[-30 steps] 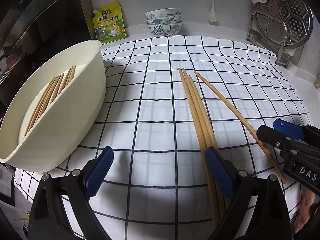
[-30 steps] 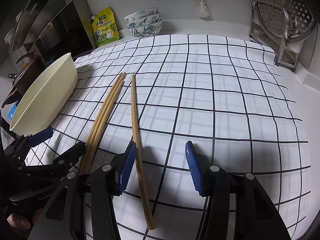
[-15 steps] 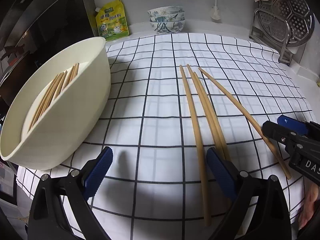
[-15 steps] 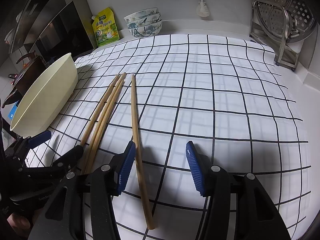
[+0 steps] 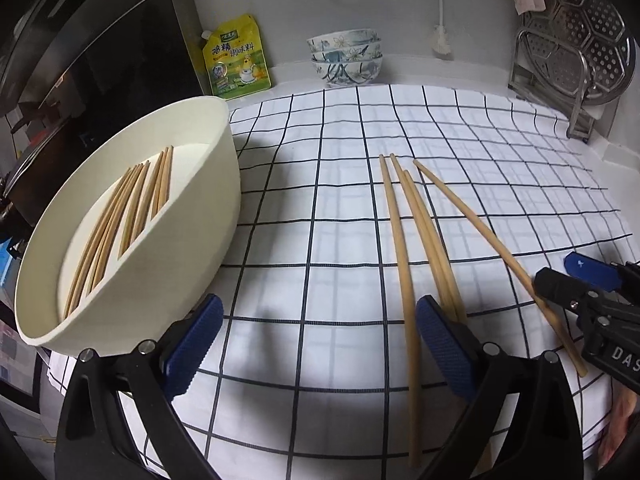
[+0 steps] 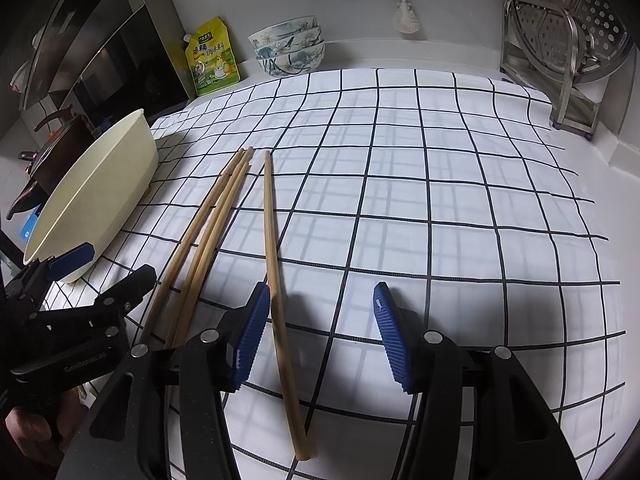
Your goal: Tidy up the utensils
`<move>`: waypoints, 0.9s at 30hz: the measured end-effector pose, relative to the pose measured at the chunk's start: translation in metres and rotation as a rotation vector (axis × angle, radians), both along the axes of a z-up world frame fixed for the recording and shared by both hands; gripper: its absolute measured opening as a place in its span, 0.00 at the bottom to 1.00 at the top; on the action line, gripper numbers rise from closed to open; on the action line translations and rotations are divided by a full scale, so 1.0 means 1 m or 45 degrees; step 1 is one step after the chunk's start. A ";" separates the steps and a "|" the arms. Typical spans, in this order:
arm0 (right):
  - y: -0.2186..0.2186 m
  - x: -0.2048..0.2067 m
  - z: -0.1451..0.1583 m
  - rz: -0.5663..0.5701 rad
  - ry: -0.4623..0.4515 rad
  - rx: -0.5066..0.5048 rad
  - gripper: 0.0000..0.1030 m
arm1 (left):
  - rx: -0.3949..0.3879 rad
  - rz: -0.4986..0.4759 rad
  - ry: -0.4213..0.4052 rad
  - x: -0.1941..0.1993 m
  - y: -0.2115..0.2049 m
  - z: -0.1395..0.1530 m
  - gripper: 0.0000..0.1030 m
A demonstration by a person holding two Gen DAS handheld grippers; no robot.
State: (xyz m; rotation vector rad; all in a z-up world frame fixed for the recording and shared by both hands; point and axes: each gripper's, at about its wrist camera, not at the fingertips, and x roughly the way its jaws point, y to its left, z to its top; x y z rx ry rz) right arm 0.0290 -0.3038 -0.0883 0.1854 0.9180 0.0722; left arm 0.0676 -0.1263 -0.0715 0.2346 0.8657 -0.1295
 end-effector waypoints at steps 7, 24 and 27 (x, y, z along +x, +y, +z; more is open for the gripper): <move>-0.001 0.000 0.000 0.000 -0.001 0.000 0.51 | 0.011 0.006 0.012 0.004 0.001 -0.006 0.93; -0.001 0.000 0.000 0.004 -0.001 -0.013 0.52 | -0.034 -0.010 0.066 0.015 -0.007 -0.015 0.94; 0.003 0.002 0.000 0.015 0.000 -0.054 0.52 | -0.051 -0.011 0.068 0.016 -0.009 -0.015 0.91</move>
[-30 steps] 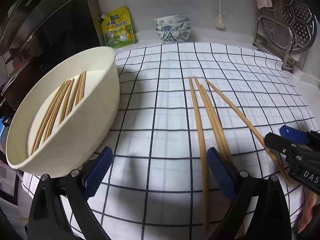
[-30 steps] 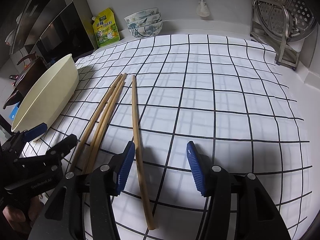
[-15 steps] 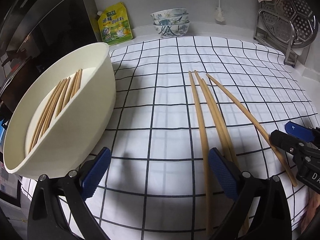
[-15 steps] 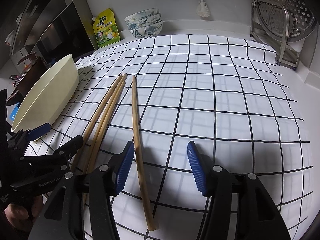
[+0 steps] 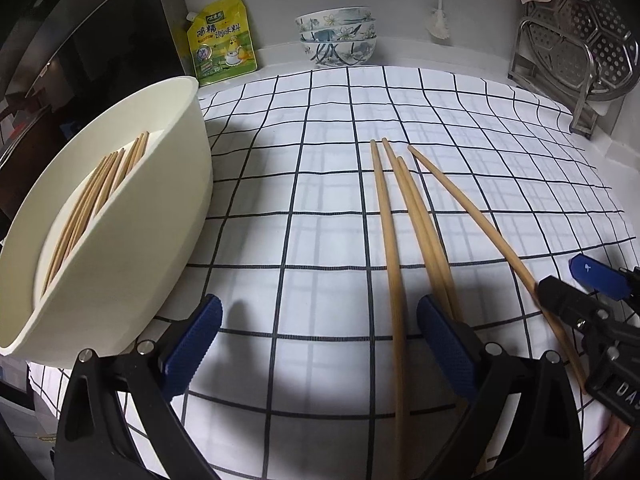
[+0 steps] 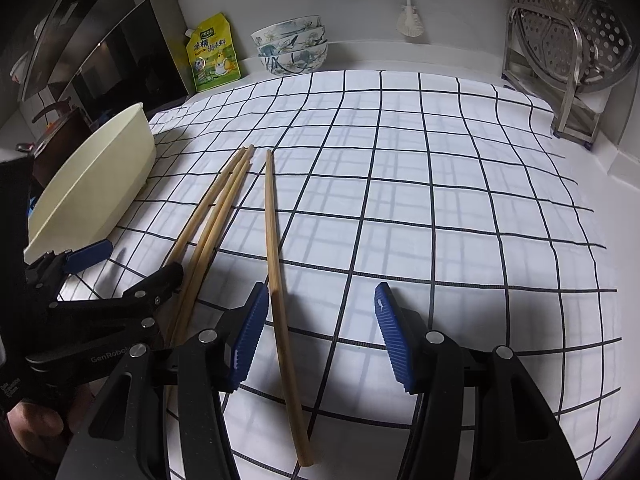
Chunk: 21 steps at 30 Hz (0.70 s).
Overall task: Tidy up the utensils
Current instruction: 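Close the right gripper on the separated chopstick while the left gripper grasps another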
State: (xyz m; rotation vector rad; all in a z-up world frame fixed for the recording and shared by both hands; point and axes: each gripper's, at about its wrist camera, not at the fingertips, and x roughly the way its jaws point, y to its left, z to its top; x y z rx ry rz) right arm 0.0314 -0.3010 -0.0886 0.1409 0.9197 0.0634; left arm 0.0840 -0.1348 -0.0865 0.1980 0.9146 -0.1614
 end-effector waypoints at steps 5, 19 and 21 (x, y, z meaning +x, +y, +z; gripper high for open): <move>0.012 0.003 -0.001 0.037 0.006 -0.090 0.51 | -0.025 -0.045 0.006 -0.001 -0.007 0.003 0.70; 0.016 0.001 -0.001 0.070 0.002 -0.097 0.06 | -0.115 -0.119 0.066 -0.007 -0.016 0.006 0.07; 0.015 0.001 0.000 0.066 0.000 -0.065 0.06 | -0.140 -0.112 0.080 -0.008 -0.012 0.007 0.07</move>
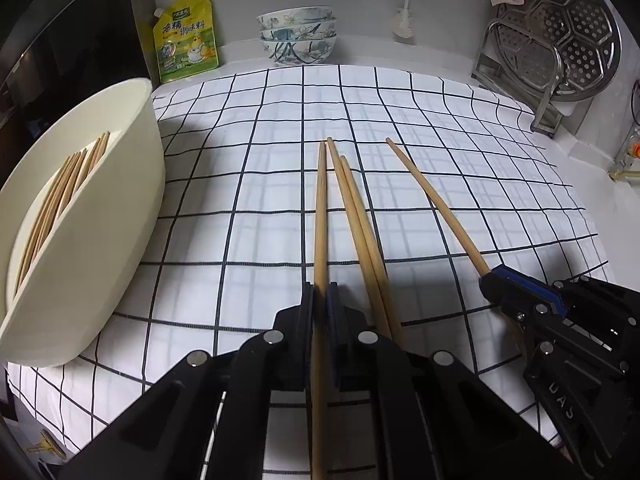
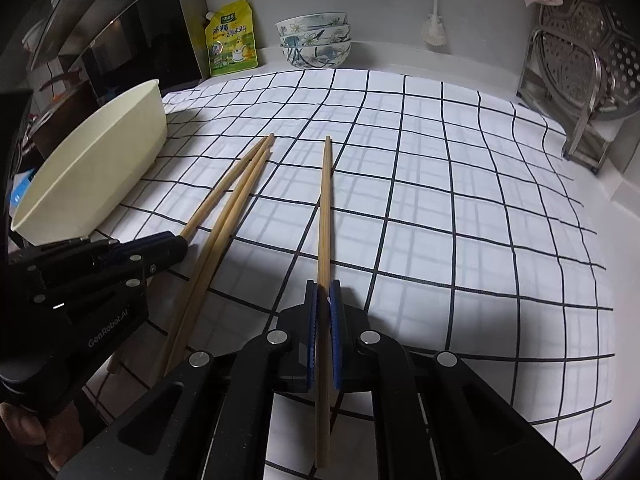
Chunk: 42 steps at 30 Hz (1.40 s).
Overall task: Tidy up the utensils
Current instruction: 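Close the right gripper on the separated chopstick while the left gripper grasps another, then carry both chopsticks into the white basin and open both grippers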
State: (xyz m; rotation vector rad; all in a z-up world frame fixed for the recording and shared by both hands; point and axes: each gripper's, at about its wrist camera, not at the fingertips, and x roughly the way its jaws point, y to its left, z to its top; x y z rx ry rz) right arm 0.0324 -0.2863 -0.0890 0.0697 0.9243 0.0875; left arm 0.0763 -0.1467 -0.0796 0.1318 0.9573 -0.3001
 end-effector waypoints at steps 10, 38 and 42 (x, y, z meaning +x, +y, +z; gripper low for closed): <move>-0.006 -0.008 0.015 -0.045 -0.059 0.110 0.06 | -0.155 -0.013 0.024 -0.019 0.021 0.027 0.07; 0.206 0.101 0.102 0.318 -0.122 0.330 0.06 | -0.228 0.325 -0.234 0.043 0.237 0.120 0.07; 0.231 0.116 0.093 0.343 -0.070 0.306 0.06 | -0.227 0.346 -0.204 0.055 0.250 0.106 0.07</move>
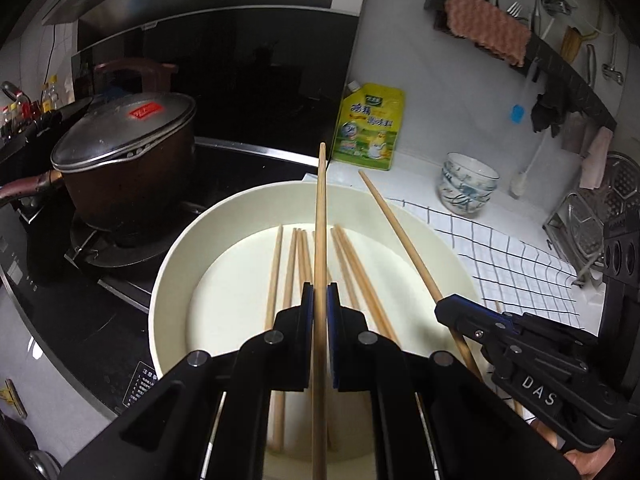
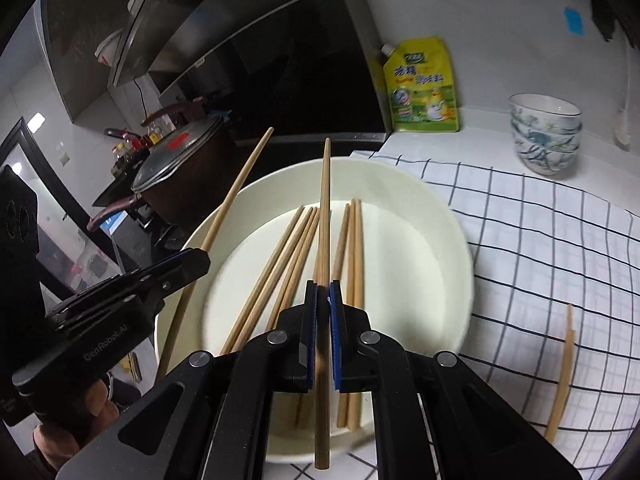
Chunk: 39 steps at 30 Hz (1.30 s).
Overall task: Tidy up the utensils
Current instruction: 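Carry both chopsticks into the white basin and open both grippers, then withdraw both open grippers from the basin toward the remaining chopsticks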
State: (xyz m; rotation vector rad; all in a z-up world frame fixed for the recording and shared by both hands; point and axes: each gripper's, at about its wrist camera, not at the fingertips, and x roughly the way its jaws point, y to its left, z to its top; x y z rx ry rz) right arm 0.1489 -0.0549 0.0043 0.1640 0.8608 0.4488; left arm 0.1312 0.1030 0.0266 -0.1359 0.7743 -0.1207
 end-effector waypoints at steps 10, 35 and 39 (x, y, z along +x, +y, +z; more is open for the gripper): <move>0.016 0.020 -0.031 -0.013 0.106 -0.072 0.06 | -0.018 -0.015 0.091 0.017 0.007 -0.030 0.07; -0.018 -0.027 -0.005 -0.080 0.004 -0.054 0.21 | -0.031 0.066 0.031 -0.029 0.011 -0.017 0.66; -0.028 -0.040 -0.003 -0.100 -0.012 -0.056 0.22 | -0.018 0.064 0.025 -0.038 0.004 -0.015 0.66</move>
